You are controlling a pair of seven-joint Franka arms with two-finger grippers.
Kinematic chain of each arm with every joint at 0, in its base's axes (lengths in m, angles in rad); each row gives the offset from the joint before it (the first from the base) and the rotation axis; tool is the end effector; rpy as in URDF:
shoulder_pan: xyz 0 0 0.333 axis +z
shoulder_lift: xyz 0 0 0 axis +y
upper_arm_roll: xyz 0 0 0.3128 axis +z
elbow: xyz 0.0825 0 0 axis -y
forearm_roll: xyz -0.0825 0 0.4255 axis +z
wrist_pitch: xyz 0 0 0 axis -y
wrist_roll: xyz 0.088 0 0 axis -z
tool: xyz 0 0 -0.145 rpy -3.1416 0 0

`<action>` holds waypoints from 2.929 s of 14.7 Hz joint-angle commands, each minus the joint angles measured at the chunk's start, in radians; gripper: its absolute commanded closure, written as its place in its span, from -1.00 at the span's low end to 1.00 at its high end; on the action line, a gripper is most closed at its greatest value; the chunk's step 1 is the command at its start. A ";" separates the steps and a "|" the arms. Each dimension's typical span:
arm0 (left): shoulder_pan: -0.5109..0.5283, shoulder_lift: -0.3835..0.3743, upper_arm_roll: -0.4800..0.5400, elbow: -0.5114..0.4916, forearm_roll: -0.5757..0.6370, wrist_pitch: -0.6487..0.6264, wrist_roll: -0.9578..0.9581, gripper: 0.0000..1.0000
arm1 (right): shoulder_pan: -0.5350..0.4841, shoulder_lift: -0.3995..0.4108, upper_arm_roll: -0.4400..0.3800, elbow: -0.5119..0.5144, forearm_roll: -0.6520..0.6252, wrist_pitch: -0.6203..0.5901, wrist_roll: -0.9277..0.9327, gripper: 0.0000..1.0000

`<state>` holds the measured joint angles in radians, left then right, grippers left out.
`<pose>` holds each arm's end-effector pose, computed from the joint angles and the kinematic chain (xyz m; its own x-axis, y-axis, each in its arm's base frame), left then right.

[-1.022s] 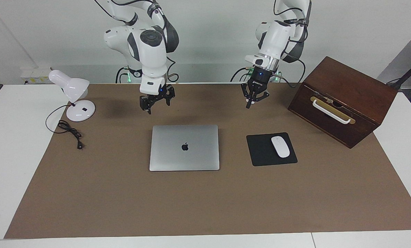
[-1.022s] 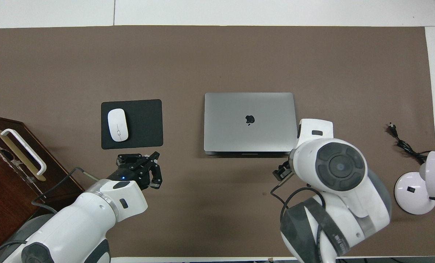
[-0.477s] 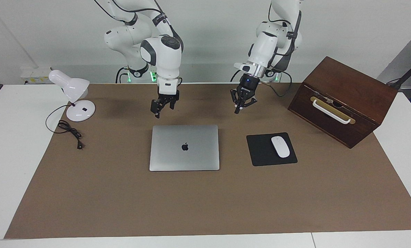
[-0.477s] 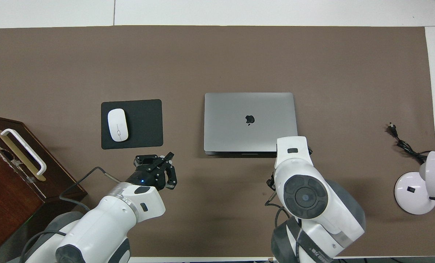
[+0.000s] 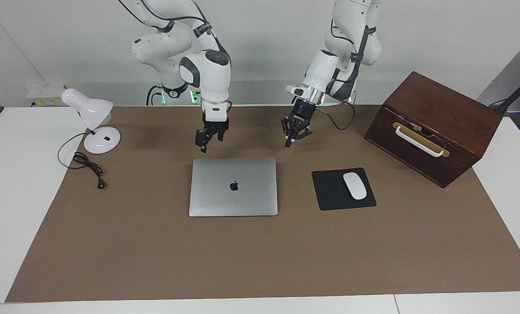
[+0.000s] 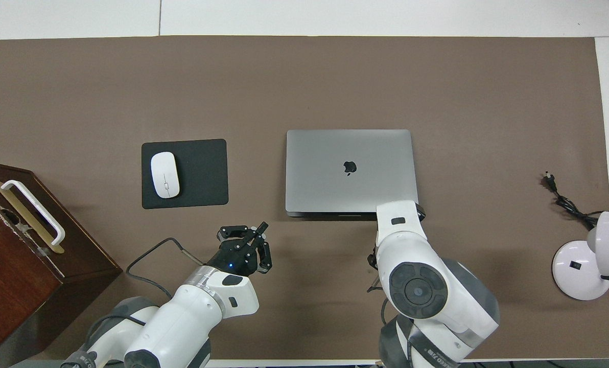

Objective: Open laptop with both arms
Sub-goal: 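Place the right gripper at the laptop lid while the left gripper approaches, then press the left gripper on the laptop base near the robot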

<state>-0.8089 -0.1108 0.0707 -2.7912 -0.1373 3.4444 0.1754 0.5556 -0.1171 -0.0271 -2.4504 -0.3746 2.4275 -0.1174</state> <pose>0.3614 -0.3063 0.2641 0.5096 -0.5166 0.6880 -0.6753 -0.7357 -0.0522 0.4478 0.2497 0.2843 0.6037 0.7968 0.0260 0.7641 -0.5875 0.2665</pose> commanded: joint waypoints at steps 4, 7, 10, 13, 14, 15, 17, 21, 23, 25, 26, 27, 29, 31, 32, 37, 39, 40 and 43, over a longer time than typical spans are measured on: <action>-0.104 0.026 0.012 -0.041 -0.018 0.056 -0.207 1.00 | 0.004 0.059 -0.004 -0.012 -0.049 0.085 0.074 -1.00; -0.136 0.060 0.014 -0.038 -0.018 0.058 -0.267 1.00 | 0.006 0.074 -0.004 -0.012 -0.073 0.102 0.090 -1.00; -0.139 0.117 0.012 -0.002 -0.039 0.059 -0.269 1.00 | 0.006 0.076 -0.004 -0.012 -0.087 0.105 0.090 -1.00; -0.144 0.171 0.012 0.057 -0.044 0.059 -0.274 1.00 | 0.003 0.079 -0.004 -0.009 -0.164 0.111 0.090 -1.00; -0.139 0.177 0.012 0.070 -0.042 0.058 -0.274 1.00 | 0.003 0.079 -0.004 -0.007 -0.184 0.110 0.090 -1.00; -0.135 0.186 0.014 0.084 -0.042 0.058 -0.274 1.00 | 0.003 0.079 -0.004 -0.007 -0.203 0.116 0.091 -1.00; -0.130 0.212 0.014 0.119 -0.039 0.058 -0.274 1.00 | -0.005 0.088 -0.004 -0.009 -0.210 0.153 0.093 -1.00; -0.110 0.281 0.015 0.193 -0.034 0.058 -0.274 1.00 | -0.009 0.106 -0.004 -0.005 -0.236 0.185 0.111 -1.00; -0.099 0.290 0.015 0.202 -0.027 0.058 -0.274 1.00 | -0.011 0.109 -0.004 -0.005 -0.244 0.186 0.113 -1.00; -0.098 0.307 0.015 0.217 -0.027 0.058 -0.274 1.00 | -0.009 0.122 -0.005 -0.005 -0.245 0.212 0.133 -1.00; -0.098 0.315 0.015 0.226 -0.027 0.058 -0.274 1.00 | -0.009 0.122 -0.004 -0.005 -0.245 0.212 0.136 -1.00; -0.096 0.319 0.015 0.232 -0.027 0.058 -0.274 1.00 | -0.009 0.122 -0.004 -0.005 -0.245 0.214 0.134 -1.00; -0.088 0.330 0.015 0.237 -0.016 0.058 -0.274 1.00 | -0.009 0.122 -0.005 -0.005 -0.245 0.214 0.136 -1.00; -0.055 0.338 0.015 0.246 0.028 0.058 -0.274 1.00 | -0.009 0.122 -0.004 -0.005 -0.245 0.216 0.136 -1.00; -0.049 0.352 0.015 0.252 0.047 0.058 -0.272 1.00 | -0.009 0.122 -0.004 -0.005 -0.245 0.216 0.136 -1.00; -0.047 0.391 0.015 0.295 0.050 0.059 -0.272 1.00 | -0.013 0.126 -0.005 -0.005 -0.245 0.222 0.136 -1.00; -0.047 0.399 0.017 0.297 0.056 0.059 -0.270 1.00 | -0.016 0.128 -0.005 -0.004 -0.245 0.223 0.136 -1.00; -0.041 0.399 0.017 0.297 0.076 0.059 -0.272 1.00 | -0.028 0.128 -0.005 -0.004 -0.247 0.223 0.136 -1.00; -0.016 0.401 0.015 0.297 0.108 0.059 -0.270 1.00 | -0.034 0.137 -0.005 -0.004 -0.260 0.243 0.136 -1.00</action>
<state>-0.8503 0.2567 0.0888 -2.5112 -0.0658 3.4826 -0.0952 0.5406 0.0009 -0.0342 -2.4542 -0.5913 2.6311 -0.0162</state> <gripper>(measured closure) 0.991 0.000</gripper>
